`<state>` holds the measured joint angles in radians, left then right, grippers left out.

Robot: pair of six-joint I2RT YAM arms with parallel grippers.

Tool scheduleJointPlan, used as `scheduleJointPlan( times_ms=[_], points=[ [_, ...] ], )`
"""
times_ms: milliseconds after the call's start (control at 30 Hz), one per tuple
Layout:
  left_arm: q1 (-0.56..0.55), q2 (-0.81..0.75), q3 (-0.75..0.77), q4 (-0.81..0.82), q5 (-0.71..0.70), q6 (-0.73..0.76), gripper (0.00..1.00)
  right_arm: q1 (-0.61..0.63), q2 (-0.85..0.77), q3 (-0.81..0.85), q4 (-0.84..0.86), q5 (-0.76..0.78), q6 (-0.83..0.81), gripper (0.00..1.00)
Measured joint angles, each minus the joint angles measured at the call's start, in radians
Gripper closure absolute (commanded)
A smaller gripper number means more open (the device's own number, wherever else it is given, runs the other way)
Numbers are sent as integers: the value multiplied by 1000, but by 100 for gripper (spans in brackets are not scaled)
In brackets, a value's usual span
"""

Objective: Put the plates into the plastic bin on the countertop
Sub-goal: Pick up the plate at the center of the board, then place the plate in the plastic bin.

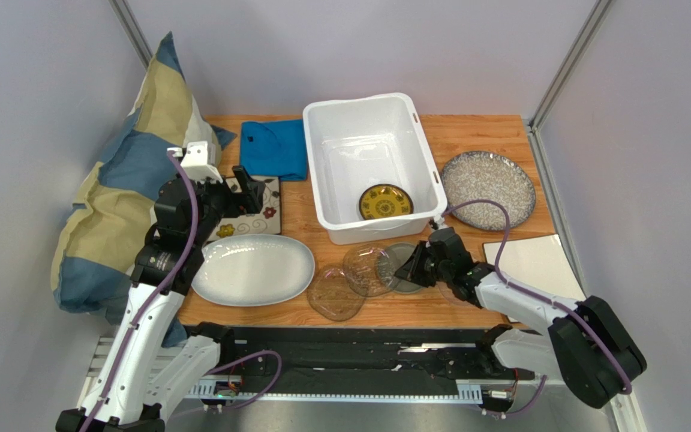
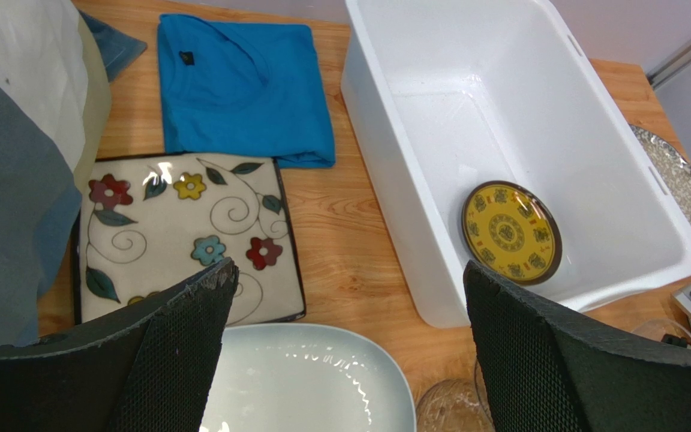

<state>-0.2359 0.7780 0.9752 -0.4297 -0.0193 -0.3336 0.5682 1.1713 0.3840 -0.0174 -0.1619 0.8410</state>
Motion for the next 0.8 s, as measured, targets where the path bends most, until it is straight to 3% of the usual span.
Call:
scheduleJointPlan(
  times_ms=[200, 533, 800],
  points=[
    [0, 0, 0, 0, 0, -1, 1, 0, -176, 10, -199, 20, -19, 100],
    [0, -3, 0, 0, 3, -2, 1, 0, -482, 160, -671, 127, -26, 100],
    [0, -8, 0, 0, 4, -2, 1, 0, -585, 276, -871, 139, -32, 100]
  ],
)
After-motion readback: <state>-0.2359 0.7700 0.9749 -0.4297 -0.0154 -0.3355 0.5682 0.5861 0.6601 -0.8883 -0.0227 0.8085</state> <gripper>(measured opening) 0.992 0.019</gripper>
